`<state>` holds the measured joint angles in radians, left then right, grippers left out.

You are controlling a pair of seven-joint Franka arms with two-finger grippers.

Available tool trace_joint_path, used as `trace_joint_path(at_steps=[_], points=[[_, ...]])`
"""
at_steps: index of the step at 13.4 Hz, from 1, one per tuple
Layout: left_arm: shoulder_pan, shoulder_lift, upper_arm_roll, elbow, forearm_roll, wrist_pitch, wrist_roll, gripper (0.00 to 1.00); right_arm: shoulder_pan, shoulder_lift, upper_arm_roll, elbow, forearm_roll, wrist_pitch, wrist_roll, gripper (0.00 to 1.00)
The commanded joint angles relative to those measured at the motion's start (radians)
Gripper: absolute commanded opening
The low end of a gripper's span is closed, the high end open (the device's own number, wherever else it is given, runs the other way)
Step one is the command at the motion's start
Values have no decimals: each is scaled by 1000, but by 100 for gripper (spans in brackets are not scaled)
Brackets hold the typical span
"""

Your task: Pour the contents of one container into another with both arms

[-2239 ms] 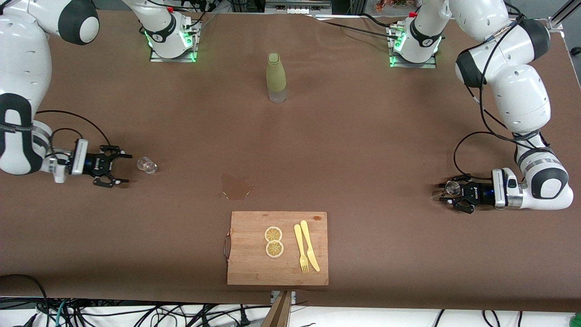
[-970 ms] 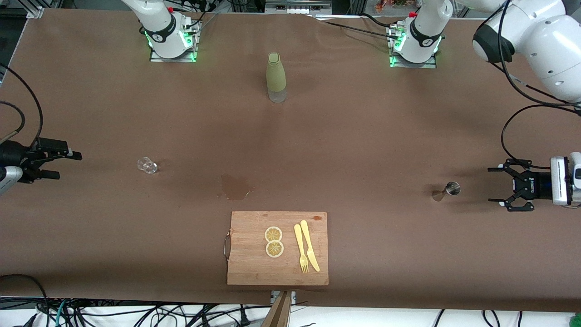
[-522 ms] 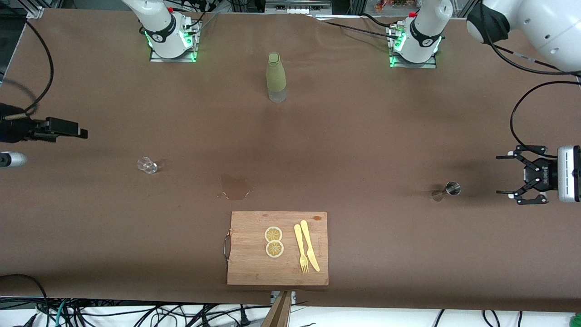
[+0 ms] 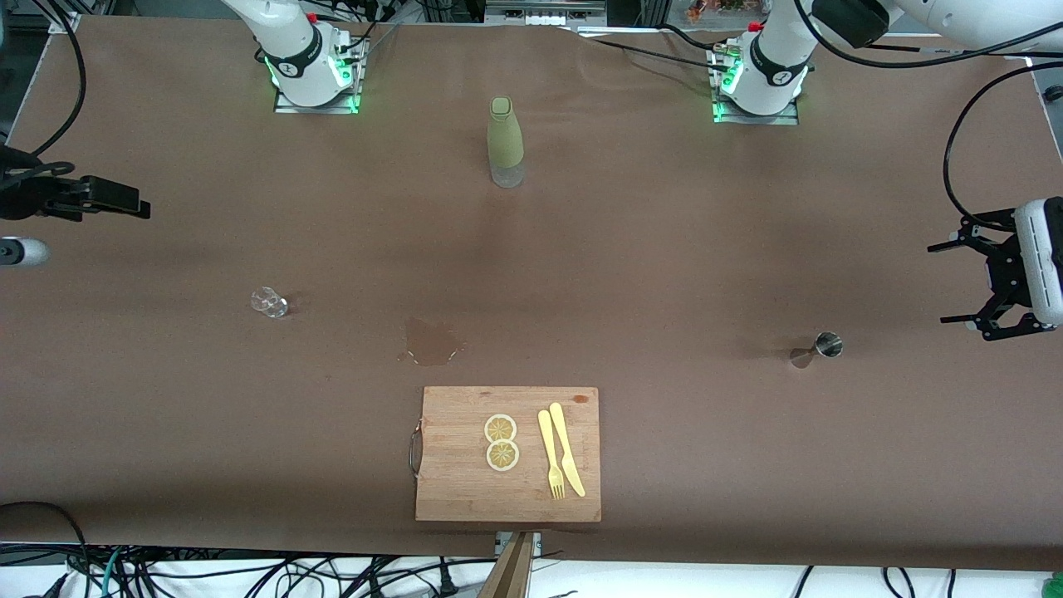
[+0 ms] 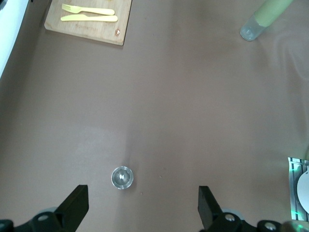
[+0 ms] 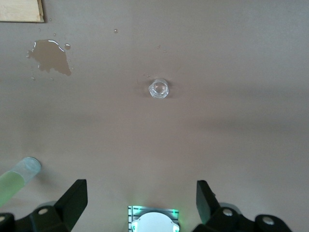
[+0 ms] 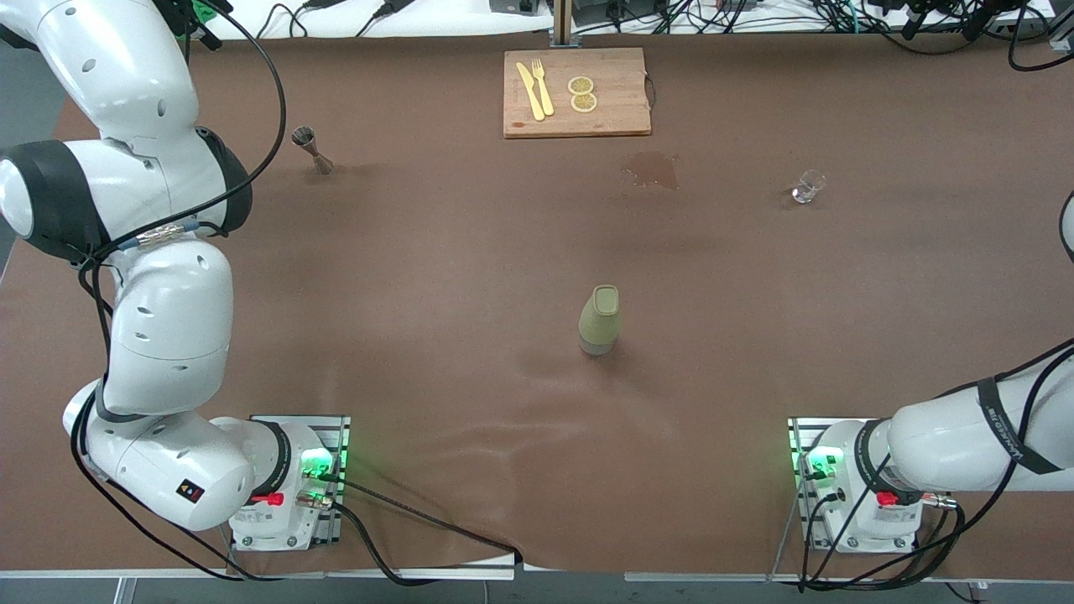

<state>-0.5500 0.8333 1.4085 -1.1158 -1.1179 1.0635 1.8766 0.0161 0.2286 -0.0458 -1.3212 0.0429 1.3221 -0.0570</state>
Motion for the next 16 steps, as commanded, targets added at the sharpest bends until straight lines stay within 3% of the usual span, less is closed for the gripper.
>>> trace_joint_path(at_steps=[1, 2, 6, 11, 16], points=[[28, -19, -19, -7, 21, 10, 16, 100, 10, -86, -15, -33, -58, 21, 12, 100], [54, -54, -64, -1, 30, 12, -13, 100, 12, -101, -16, -36, -61, 38, 9, 100], [127, -264, -378, 39, 359, 91, -233, 100, 80, -118, -14, -39, -98, 43, 17, 100], [231, -506, -877, -4, 844, 190, -652, 100, 81, -115, -14, -47, -87, 40, 42, 100], [243, -672, -1147, -178, 1088, 246, -1129, 100, 68, -92, -16, -39, -89, 46, 29, 100]])
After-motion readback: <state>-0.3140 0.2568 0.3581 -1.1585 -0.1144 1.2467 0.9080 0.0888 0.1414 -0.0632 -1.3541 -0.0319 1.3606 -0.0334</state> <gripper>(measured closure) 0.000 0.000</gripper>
